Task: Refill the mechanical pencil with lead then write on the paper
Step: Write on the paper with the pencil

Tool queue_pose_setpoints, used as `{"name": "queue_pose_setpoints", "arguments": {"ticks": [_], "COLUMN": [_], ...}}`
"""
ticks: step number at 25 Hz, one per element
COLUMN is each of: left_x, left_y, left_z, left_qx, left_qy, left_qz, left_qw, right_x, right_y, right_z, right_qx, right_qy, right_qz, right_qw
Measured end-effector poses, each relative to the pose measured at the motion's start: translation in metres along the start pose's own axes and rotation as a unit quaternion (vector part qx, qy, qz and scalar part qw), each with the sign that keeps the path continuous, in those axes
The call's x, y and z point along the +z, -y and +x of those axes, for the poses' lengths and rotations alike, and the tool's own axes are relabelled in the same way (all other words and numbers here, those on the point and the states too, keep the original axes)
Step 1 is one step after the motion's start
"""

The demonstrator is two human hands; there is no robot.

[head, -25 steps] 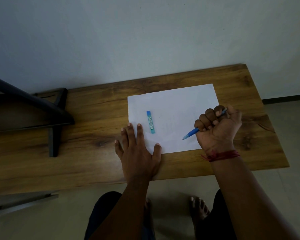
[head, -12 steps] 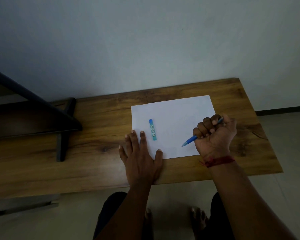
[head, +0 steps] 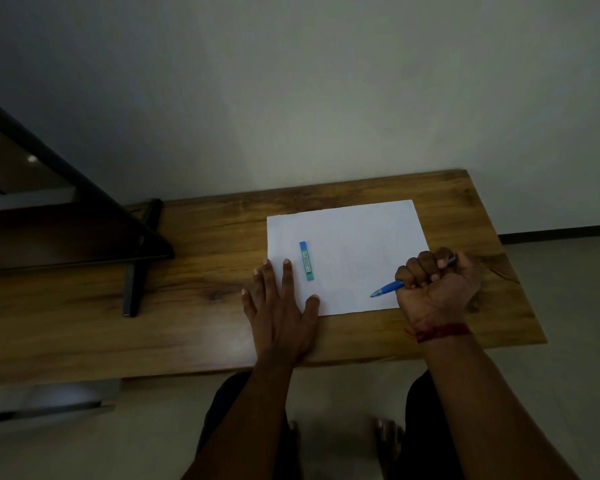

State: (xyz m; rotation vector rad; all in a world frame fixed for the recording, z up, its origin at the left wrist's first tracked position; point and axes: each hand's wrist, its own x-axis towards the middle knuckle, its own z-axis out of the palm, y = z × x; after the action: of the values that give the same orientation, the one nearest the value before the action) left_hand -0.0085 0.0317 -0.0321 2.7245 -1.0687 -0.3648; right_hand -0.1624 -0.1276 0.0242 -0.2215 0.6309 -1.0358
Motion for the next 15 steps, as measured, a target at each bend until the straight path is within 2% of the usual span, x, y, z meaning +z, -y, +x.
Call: {"name": "queue_pose_setpoints", "arguments": {"ticks": [3,7,12,15], "left_x": [-0.007,-0.019,-0.026,-0.030], "left_y": [0.008,0.022,0.018,0.016], "left_z": [0.001,-0.007,-0.015,-0.023], "left_qx": [0.030,0.084,0.044,0.055], "left_qy": [0.021,0.017,0.041,0.041], "left_qz": [-0.029,0.008,-0.020,-0.017], "left_qw": [0.999,0.996,0.998,0.997], "right_x": [-0.003,-0.001,-0.004,0.001], "right_y": [0.001,-0.002,0.007,0.014], "right_z": [-0.002,-0.011,-0.023,-0.027], "right_qx": [0.013,0.007,-0.009,-0.009], "right_qy": [0.005,0.001,0.022,0.028], "right_qz": [0.014,-0.005,-0.004,-0.014], "right_qw": [1.000,1.000,1.000,0.999]}}
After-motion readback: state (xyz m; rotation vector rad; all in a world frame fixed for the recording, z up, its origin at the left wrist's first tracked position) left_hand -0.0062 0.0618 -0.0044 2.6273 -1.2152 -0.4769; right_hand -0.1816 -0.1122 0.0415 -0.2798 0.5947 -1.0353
